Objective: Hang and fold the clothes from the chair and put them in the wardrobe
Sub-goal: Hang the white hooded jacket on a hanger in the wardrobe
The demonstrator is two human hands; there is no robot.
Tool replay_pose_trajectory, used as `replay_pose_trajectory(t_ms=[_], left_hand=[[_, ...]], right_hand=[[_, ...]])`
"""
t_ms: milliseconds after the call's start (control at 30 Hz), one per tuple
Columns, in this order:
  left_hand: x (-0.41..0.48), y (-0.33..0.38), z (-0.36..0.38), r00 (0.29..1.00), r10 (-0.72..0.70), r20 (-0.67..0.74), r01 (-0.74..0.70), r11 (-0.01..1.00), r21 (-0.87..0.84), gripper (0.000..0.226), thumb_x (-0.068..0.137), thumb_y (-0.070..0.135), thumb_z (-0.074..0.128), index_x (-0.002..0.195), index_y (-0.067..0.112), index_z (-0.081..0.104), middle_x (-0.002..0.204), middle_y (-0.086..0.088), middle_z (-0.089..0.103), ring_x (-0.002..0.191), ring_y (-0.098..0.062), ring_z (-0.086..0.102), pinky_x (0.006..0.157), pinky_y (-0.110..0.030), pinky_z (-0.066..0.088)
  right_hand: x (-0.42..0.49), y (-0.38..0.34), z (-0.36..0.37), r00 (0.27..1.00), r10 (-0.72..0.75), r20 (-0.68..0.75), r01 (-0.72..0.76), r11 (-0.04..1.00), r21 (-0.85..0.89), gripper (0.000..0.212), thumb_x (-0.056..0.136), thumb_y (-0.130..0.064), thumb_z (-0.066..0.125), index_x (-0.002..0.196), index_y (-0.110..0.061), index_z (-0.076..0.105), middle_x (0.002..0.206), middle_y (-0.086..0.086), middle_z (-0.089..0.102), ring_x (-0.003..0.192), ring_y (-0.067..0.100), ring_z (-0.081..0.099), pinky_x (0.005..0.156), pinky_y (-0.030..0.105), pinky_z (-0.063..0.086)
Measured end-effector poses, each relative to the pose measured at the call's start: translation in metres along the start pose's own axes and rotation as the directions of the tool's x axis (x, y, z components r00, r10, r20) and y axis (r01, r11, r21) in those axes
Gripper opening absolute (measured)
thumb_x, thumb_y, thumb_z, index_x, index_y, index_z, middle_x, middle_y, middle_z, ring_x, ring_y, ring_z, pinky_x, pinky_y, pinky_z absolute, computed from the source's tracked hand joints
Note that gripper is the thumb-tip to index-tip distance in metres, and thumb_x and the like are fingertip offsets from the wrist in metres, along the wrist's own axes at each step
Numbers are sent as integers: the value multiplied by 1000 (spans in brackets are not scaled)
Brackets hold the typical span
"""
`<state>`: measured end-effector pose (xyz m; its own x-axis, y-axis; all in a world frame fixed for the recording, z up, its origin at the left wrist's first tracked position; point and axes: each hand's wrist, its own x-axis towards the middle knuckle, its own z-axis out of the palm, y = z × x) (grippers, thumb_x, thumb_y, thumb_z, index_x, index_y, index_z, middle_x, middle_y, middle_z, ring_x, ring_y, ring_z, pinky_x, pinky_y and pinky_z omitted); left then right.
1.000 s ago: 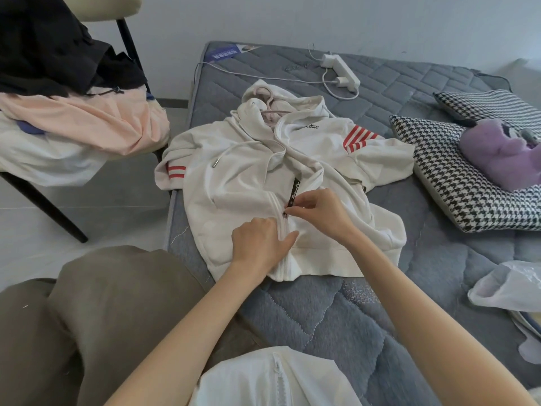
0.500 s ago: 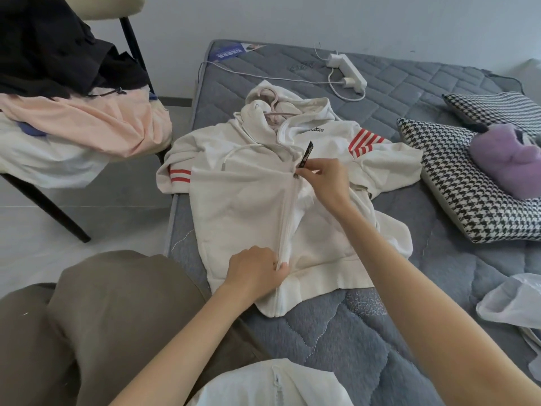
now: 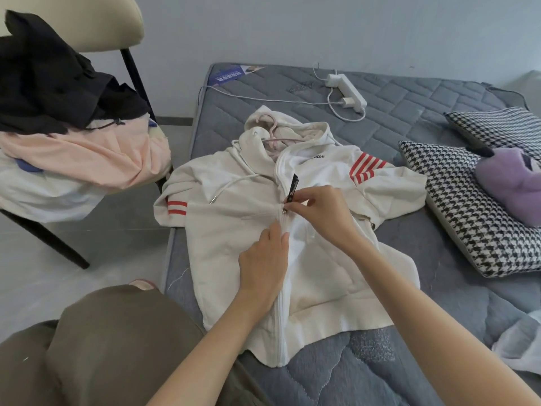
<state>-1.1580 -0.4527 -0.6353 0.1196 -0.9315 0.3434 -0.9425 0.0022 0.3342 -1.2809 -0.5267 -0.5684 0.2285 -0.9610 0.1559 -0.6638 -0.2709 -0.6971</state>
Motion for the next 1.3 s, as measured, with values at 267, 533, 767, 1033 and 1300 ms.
replay_pose_trajectory(t_ms=[267,533,767,1033,1300], left_hand=[[-7,-6,1,996,77,-44,-72,992,101,31,98,28,33,78,17,54,64,4,48,48,-14,44,33,-23,24],[18,-15,-10,998,67,-13,-66,996,51,35,81,43,40,67,12,51,61,1,46,53,-18,49,34,-22,27],[98,18,-15,991,-9,133,11,1000,-11,31,98,36,42,103,8,54,96,-8,60,88,-27,61,57,-33,41],[80,8,-1,928,11,371,35,993,-117,19,102,19,28,108,14,45,101,-5,60,93,-25,58,67,-32,36],[69,-24,22,805,30,592,-17,999,-27,27,103,28,27,115,13,46,114,-7,54,110,-27,51,83,-38,43]], right_hand=[[50,1,2,984,76,-159,-79,997,-9,11,84,-28,70,93,-26,77,82,-14,72,65,7,59,70,40,53],[72,-2,2,977,93,-193,-76,993,94,12,86,-23,69,94,-27,77,83,-11,73,48,8,42,61,33,47],[77,-9,-17,991,-22,-131,26,999,36,10,85,-20,71,91,-23,78,64,-24,60,46,1,47,51,18,29],[123,0,-10,966,95,-241,-98,995,0,15,88,-22,66,97,-27,77,86,-7,74,73,12,61,67,32,49],[169,26,-6,960,222,-173,-209,974,87,16,86,-17,68,100,-15,76,98,-1,74,89,10,64,81,29,52]])
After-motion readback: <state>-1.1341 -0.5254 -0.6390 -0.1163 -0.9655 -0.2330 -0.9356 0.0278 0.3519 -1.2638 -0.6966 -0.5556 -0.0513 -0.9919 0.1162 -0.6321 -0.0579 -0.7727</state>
